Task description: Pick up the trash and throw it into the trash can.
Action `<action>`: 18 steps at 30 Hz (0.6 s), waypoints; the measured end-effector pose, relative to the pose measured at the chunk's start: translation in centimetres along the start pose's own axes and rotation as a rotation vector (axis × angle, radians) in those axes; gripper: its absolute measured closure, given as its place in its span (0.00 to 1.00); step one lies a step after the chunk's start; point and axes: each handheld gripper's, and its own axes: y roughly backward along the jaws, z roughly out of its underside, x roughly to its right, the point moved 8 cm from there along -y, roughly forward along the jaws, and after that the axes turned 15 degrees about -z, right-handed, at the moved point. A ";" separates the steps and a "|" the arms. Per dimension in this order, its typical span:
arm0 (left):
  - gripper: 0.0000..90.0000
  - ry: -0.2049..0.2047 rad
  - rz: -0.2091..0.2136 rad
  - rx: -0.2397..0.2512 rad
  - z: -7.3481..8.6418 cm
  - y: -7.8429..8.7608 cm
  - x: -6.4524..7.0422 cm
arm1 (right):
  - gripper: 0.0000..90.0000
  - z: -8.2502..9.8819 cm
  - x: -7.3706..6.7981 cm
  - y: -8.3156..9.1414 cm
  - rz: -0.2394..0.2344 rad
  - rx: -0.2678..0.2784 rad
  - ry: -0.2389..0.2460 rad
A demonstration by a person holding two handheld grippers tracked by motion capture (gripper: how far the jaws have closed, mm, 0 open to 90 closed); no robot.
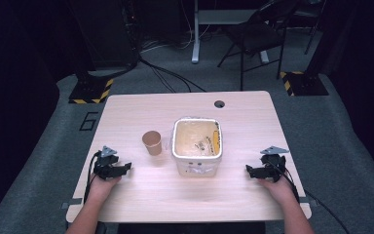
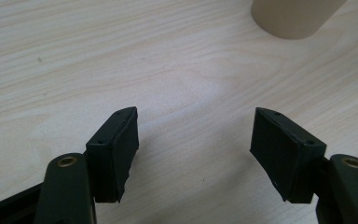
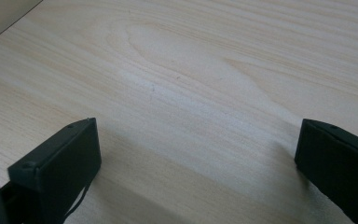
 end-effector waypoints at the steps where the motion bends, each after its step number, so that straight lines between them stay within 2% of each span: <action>1: 0.35 0.028 0.019 0.013 -0.2 0.3 -0.1 | 0.00 0.0 0.0 0.0 0.000 0.000 0.000; 2: 0.35 0.028 0.019 0.013 -0.2 0.3 -0.1 | 0.00 0.0 0.0 0.0 0.000 0.000 0.000; 6: 0.35 0.080 0.042 0.015 -0.7 0.9 -0.2 | 0.00 0.0 0.0 0.0 0.000 0.000 0.001; 9: 0.35 0.139 0.083 0.028 -1.4 1.4 -0.2 | 0.00 0.0 0.0 0.0 0.001 0.001 -0.001; 11: 0.35 0.140 0.089 0.035 -1.8 1.7 -0.3 | 0.00 0.0 0.0 0.0 0.001 0.001 0.000; 18: 0.36 0.089 0.090 0.045 -2.9 2.4 -0.1 | 0.00 0.0 0.0 0.0 0.001 0.001 -0.001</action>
